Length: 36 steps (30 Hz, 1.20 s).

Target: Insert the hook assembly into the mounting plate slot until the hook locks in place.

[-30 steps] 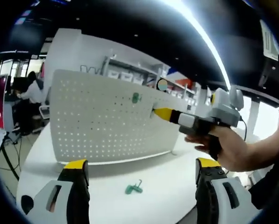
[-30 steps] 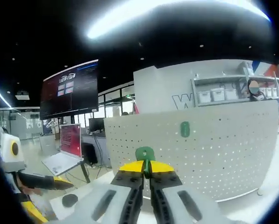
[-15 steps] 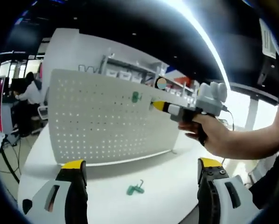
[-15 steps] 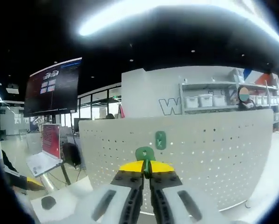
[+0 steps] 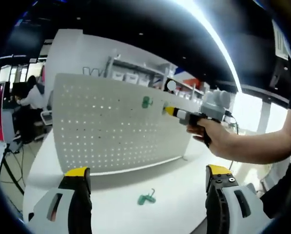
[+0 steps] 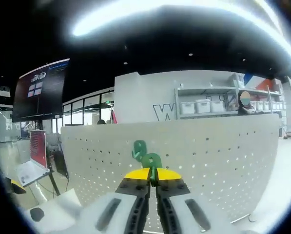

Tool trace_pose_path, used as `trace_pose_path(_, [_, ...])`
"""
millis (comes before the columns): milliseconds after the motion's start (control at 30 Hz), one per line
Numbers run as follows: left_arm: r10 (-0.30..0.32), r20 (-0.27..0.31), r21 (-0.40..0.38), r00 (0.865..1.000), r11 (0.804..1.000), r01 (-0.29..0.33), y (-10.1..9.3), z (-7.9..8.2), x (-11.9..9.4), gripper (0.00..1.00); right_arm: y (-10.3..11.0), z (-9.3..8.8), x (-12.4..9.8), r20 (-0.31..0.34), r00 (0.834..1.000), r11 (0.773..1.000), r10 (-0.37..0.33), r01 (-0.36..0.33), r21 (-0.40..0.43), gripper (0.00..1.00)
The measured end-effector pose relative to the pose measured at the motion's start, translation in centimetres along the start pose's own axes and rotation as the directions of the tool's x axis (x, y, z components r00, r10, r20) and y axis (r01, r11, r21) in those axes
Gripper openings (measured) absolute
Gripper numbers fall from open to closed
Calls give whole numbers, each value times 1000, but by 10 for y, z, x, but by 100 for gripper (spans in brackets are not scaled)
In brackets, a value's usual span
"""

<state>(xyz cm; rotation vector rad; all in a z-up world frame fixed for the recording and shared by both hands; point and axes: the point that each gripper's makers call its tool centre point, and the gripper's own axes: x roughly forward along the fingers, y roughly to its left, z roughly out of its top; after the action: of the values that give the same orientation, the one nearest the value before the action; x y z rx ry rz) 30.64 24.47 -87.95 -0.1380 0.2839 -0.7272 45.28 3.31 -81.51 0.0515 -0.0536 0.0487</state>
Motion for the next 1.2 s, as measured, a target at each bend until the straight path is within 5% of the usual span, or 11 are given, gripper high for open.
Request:
trace_pose_path(533, [6,-22,-22,1000,1000,-6,7,-8,5,96,-14,14,37,32,998,998,-50,49,31,0])
trace_pose_path(1200, [30,-29,-43,999,999,-31,20,-8,5,93,-22,13,50,51,993,995,-102,101,28,0])
